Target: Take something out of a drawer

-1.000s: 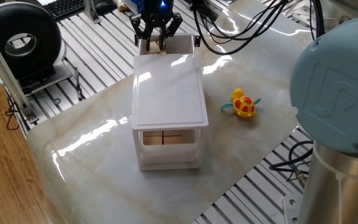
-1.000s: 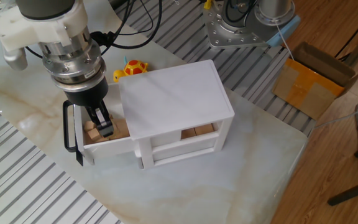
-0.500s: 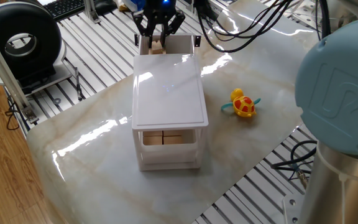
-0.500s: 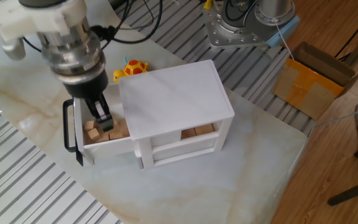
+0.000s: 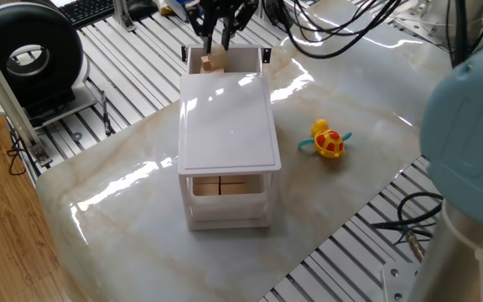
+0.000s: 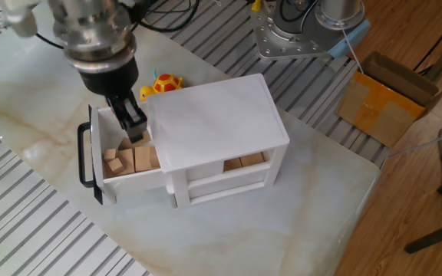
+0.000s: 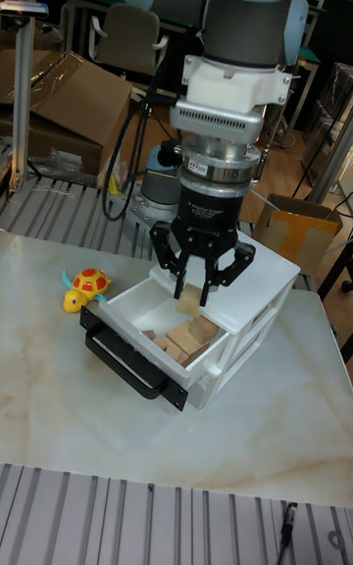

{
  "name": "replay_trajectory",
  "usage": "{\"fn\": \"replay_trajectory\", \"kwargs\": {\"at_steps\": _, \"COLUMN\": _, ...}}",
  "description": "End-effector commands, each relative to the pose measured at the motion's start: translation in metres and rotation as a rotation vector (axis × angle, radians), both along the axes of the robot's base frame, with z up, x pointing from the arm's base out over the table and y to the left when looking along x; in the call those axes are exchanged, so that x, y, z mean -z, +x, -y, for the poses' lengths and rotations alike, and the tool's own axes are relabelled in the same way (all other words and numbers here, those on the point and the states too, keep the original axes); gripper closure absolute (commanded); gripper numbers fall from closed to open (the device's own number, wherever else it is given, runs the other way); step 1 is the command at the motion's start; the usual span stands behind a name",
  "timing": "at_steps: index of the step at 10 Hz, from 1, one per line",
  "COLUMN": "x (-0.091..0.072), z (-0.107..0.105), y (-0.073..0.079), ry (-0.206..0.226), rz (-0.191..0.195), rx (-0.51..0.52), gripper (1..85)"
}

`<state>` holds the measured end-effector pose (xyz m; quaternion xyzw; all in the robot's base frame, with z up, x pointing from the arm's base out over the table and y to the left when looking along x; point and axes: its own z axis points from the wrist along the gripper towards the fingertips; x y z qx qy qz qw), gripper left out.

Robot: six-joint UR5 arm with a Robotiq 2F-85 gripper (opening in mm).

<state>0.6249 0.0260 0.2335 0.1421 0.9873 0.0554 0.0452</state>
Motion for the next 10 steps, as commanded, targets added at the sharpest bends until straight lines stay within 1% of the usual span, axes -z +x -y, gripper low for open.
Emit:
{"fn": "replay_trajectory", "kwargs": {"at_steps": 1, "x": -0.012, "z": 0.015, "y": 0.016, "ry": -0.089, "rz": 0.094, "rx": -0.146, "gripper": 84.7}}
{"fn": "replay_trajectory", "kwargs": {"at_steps": 2, "x": -0.012, "z": 0.024, "y": 0.019, "ry": -0.128, "rz": 0.106, "rx": -0.184, "gripper": 84.7}}
{"fn": "replay_trajectory", "kwargs": {"at_steps": 3, "x": -0.002, "z": 0.033, "y": 0.021, "ry": -0.185, "rz": 0.098, "rx": -0.248, "gripper": 84.7}}
{"fn": "replay_trajectory", "kwargs": {"at_steps": 4, "x": -0.004, "z": 0.049, "y": 0.008, "ry": -0.211, "rz": 0.060, "rx": -0.308, "gripper": 84.7}}
{"fn": "replay_trajectory", "kwargs": {"at_steps": 5, "x": -0.017, "z": 0.073, "y": -0.009, "ry": -0.209, "rz": 0.032, "rx": -0.386, "gripper": 84.7}}
{"fn": "replay_trajectory", "kwargs": {"at_steps": 6, "x": -0.022, "z": 0.080, "y": -0.018, "ry": -0.188, "rz": 0.018, "rx": -0.443, "gripper": 84.7}}
{"fn": "replay_trajectory", "kwargs": {"at_steps": 7, "x": -0.021, "z": 0.071, "y": -0.020, "ry": -0.154, "rz": 0.016, "rx": -0.437, "gripper": 84.7}}
{"fn": "replay_trajectory", "kwargs": {"at_steps": 8, "x": -0.021, "z": 0.071, "y": -0.016, "ry": -0.156, "rz": 0.029, "rx": -0.424, "gripper": 84.7}}
{"fn": "replay_trajectory", "kwargs": {"at_steps": 9, "x": -0.023, "z": 0.071, "y": -0.007, "ry": -0.160, "rz": 0.064, "rx": -0.423, "gripper": 84.7}}
{"fn": "replay_trajectory", "kwargs": {"at_steps": 10, "x": -0.024, "z": 0.070, "y": 0.002, "ry": -0.170, "rz": 0.102, "rx": -0.443, "gripper": 84.7}}
